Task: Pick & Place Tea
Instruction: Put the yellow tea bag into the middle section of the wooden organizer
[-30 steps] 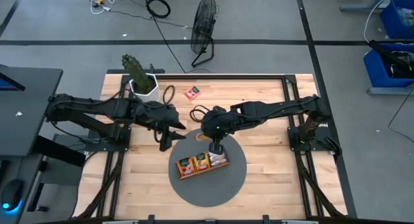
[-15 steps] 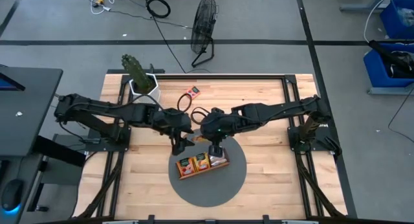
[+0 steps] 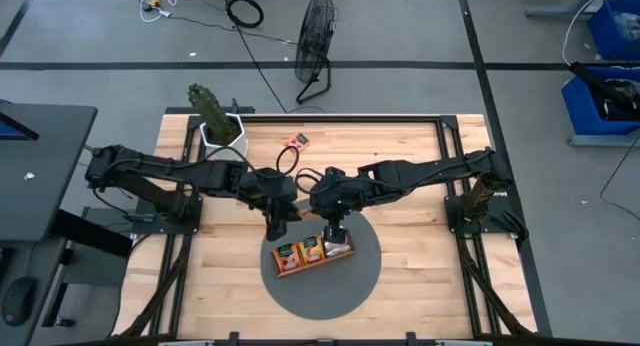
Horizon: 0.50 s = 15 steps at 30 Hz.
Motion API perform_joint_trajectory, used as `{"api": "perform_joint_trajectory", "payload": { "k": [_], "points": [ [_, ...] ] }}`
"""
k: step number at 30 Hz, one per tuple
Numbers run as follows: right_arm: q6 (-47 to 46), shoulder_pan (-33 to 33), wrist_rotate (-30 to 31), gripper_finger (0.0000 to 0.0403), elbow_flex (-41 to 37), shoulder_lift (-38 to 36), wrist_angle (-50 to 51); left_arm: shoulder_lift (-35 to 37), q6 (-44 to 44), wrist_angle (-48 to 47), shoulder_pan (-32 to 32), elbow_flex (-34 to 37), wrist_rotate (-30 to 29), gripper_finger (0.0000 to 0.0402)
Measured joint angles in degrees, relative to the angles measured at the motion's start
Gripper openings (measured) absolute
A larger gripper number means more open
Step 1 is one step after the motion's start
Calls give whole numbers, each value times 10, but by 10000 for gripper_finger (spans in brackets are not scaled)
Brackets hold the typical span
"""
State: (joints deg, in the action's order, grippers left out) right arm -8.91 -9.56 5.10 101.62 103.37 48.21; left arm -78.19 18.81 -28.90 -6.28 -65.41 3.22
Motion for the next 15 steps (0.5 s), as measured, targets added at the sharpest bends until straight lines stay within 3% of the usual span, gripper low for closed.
{"api": "perform_joint_trajectory", "payload": {
  "k": [4, 9, 15],
  "points": [
    [0, 0, 0, 0, 0, 0, -4, 0, -6, 0, 4, 0, 1, 16],
    [-1, 1, 5, 19, 0, -2, -4, 1, -9, -6, 10, 0, -6, 17],
    [0, 0, 54, 74, -1, -40, -6, 17, -15, -16, 11, 1, -42, 10]
  ]
}}
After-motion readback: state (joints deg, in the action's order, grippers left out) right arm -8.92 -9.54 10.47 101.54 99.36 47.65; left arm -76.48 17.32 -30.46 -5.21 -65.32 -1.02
